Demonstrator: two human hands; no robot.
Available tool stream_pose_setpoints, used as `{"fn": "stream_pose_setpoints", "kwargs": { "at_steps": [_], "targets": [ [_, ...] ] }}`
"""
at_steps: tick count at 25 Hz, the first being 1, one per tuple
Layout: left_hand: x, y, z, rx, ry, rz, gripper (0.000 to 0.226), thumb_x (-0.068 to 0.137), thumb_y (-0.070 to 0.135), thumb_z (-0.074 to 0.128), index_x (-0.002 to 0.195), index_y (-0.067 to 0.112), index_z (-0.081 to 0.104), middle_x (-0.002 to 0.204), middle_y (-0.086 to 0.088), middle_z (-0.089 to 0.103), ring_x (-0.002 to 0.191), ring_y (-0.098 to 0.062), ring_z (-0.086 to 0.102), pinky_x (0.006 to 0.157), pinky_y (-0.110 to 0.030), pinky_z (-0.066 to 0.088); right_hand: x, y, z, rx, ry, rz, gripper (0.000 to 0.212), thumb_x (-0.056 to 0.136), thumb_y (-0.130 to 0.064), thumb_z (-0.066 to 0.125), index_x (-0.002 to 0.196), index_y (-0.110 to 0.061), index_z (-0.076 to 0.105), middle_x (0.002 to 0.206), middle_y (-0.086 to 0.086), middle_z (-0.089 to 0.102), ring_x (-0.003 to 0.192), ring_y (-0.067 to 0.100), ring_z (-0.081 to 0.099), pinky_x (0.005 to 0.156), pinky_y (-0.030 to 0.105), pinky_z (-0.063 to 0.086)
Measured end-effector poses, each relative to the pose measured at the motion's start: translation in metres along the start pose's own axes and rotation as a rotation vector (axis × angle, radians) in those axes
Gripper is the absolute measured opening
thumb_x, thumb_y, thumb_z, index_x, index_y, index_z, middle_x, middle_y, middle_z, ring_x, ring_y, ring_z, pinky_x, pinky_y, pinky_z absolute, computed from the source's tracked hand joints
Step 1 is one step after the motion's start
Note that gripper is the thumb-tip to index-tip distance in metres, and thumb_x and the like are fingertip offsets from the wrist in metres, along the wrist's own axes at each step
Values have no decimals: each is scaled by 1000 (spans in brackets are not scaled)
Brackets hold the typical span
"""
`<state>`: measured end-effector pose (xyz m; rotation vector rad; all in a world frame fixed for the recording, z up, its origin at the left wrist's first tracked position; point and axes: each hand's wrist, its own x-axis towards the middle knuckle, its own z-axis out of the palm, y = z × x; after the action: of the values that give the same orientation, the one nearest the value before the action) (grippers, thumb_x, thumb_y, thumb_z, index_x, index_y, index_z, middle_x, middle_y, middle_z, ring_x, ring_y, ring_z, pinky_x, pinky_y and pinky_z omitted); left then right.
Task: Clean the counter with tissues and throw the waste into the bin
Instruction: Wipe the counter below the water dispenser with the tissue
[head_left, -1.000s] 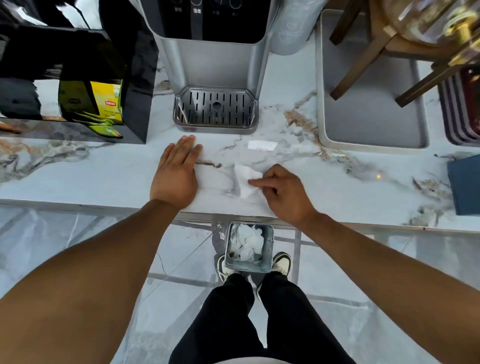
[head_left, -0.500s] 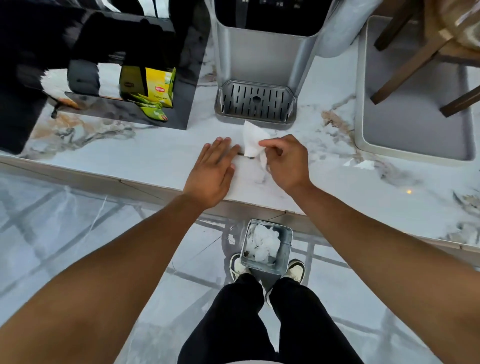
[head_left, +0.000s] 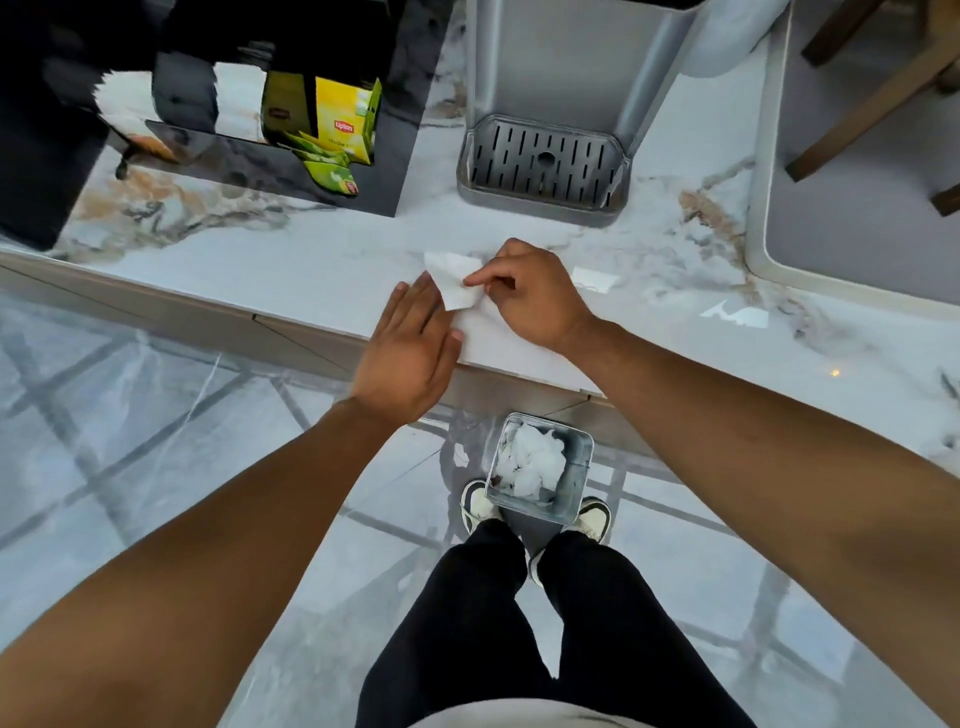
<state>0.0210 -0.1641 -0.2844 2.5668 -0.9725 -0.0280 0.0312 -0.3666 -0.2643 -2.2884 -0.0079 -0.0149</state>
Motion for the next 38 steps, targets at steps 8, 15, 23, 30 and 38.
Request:
{"fn": "stream_pose_setpoints", "kwargs": {
  "at_steps": [8, 15, 23, 30, 38],
  "targets": [
    [4, 32, 10, 17, 42, -150, 41, 102, 25, 36, 132, 1, 51, 153, -21, 39, 148, -37, 27, 123, -55, 16, -130, 18, -44, 132, -242, 112, 29, 83, 12, 64, 91, -10, 80, 88, 2, 63, 70, 13, 60, 65, 20, 43],
    [4, 42, 7, -46, -6, -7, 43, 104, 26, 31, 131, 0, 53, 150, -19, 44, 144, -36, 34, 122, -49, 23, -130, 30, -75, 113, 233, 291, 28, 87, 6, 58, 93, -13, 78, 89, 1, 59, 71, 2, 56, 70, 11, 41],
    [40, 104, 9, -39, 104, -122, 37, 102, 29, 38, 116, 7, 64, 108, -14, 62, 100, -36, 56, 87, -45, 46, -128, 36, -87, -2, 146, 264, 32, 88, -14, 70, 119, -19, 64, 94, 0, 60, 63, 6, 52, 74, 23, 49],
    [56, 117, 19, -21, -21, -267, 36, 96, 31, 58, 120, 5, 61, 115, -21, 60, 105, -41, 56, 88, -48, 47, -154, 62, -107, -150, 275, 518, 42, 93, -22, 63, 133, -11, 56, 106, 9, 56, 85, 17, 54, 91, 33, 48],
    [53, 106, 24, -63, -8, -150, 9, 85, 15, 69, 88, 6, 71, 96, -15, 60, 91, -38, 57, 78, -43, 48, -158, 63, -103, -166, 203, 537, 20, 89, -21, 68, 106, -9, 66, 111, 9, 55, 94, 24, 61, 89, 30, 47]
  ]
}}
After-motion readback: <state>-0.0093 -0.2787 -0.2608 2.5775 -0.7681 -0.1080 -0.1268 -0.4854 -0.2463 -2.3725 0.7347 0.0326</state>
